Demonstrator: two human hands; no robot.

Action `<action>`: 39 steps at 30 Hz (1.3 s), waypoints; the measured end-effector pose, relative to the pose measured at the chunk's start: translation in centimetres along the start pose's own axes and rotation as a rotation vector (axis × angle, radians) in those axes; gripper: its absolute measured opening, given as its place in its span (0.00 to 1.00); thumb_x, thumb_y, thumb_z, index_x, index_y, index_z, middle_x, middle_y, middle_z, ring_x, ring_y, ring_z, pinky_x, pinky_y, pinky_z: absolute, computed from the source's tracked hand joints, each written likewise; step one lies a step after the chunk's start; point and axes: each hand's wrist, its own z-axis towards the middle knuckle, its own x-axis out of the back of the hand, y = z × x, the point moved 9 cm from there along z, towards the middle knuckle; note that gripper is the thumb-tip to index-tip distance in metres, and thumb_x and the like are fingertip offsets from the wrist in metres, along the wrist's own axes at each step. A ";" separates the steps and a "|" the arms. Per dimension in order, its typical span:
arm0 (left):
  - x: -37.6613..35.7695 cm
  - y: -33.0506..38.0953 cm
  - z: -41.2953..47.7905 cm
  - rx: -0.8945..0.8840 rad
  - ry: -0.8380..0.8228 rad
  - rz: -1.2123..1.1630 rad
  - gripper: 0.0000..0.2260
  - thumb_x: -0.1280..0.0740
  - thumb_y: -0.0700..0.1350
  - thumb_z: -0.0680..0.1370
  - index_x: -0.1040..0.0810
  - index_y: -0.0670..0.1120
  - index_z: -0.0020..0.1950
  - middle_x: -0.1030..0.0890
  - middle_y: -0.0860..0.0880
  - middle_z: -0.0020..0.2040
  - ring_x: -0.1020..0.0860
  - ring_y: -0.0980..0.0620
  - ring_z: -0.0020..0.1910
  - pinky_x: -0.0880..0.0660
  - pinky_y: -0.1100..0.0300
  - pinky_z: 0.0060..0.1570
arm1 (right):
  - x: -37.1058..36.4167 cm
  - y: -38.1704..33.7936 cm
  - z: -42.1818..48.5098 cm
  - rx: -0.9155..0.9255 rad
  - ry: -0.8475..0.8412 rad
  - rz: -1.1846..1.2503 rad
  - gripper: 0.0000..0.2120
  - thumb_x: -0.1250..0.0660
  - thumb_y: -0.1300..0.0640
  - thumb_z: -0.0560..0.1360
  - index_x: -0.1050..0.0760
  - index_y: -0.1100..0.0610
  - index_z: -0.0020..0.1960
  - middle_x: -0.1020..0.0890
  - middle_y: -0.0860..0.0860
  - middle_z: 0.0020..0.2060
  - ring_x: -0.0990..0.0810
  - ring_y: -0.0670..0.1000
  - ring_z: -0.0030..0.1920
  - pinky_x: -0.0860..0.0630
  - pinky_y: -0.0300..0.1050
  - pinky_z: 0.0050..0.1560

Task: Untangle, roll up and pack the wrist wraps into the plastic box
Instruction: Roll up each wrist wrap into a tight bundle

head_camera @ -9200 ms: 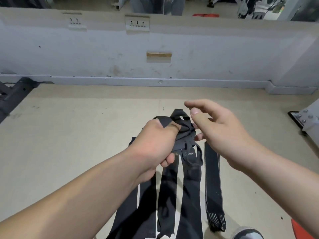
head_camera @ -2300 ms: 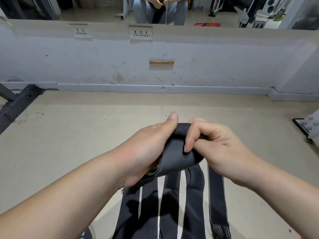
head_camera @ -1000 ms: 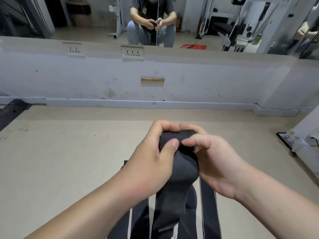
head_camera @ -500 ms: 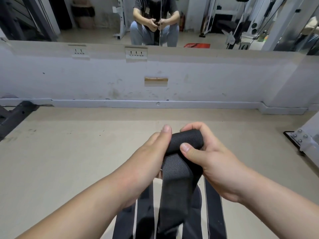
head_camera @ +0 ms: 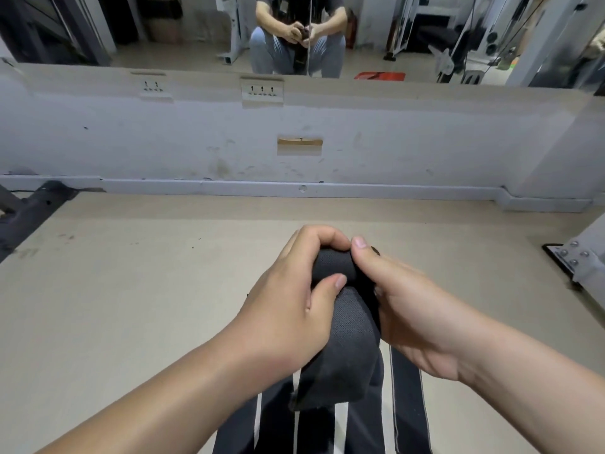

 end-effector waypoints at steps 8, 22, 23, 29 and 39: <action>-1.6 -3.0 0.2 0.443 -0.105 -0.476 0.13 0.26 0.43 0.78 0.21 0.51 0.61 0.12 0.49 0.51 0.13 0.51 0.50 0.19 0.55 0.47 | 1.6 -0.9 -0.1 0.113 0.118 -0.014 0.11 0.36 0.55 0.85 0.27 0.56 0.65 0.15 0.57 0.50 0.15 0.54 0.47 0.16 0.44 0.43; -0.1 -1.8 0.7 0.271 -0.010 -0.393 0.10 0.34 0.44 0.85 0.26 0.54 0.65 0.16 0.57 0.38 0.18 0.57 0.34 0.24 0.64 0.31 | 1.0 0.4 0.0 -0.037 0.051 -0.011 0.20 0.33 0.51 0.82 0.25 0.55 0.72 0.14 0.57 0.60 0.13 0.55 0.57 0.16 0.46 0.47; -0.1 -1.7 0.7 0.221 -0.007 -0.315 0.11 0.33 0.44 0.85 0.27 0.55 0.66 0.15 0.55 0.40 0.18 0.54 0.36 0.21 0.58 0.33 | 0.7 0.5 0.0 -0.059 0.023 0.024 0.22 0.33 0.49 0.81 0.26 0.56 0.73 0.14 0.59 0.62 0.13 0.56 0.57 0.16 0.47 0.48; -1.5 -0.8 -0.2 0.030 -0.041 0.204 0.19 0.40 0.58 0.83 0.43 0.68 0.71 0.31 0.60 0.71 0.26 0.56 0.67 0.28 0.51 0.68 | 1.7 0.6 -0.3 0.016 0.156 -0.010 0.21 0.32 0.39 0.79 0.24 0.51 0.66 0.13 0.56 0.54 0.12 0.54 0.53 0.16 0.54 0.55; -1.8 -3.3 0.4 0.441 -0.018 -0.377 0.19 0.38 0.63 0.83 0.20 0.51 0.62 0.13 0.47 0.54 0.14 0.45 0.51 0.19 0.45 0.57 | 1.4 -1.1 0.1 0.195 0.100 -0.064 0.12 0.32 0.65 0.81 0.24 0.48 0.56 0.17 0.57 0.46 0.19 0.56 0.46 0.20 0.51 0.49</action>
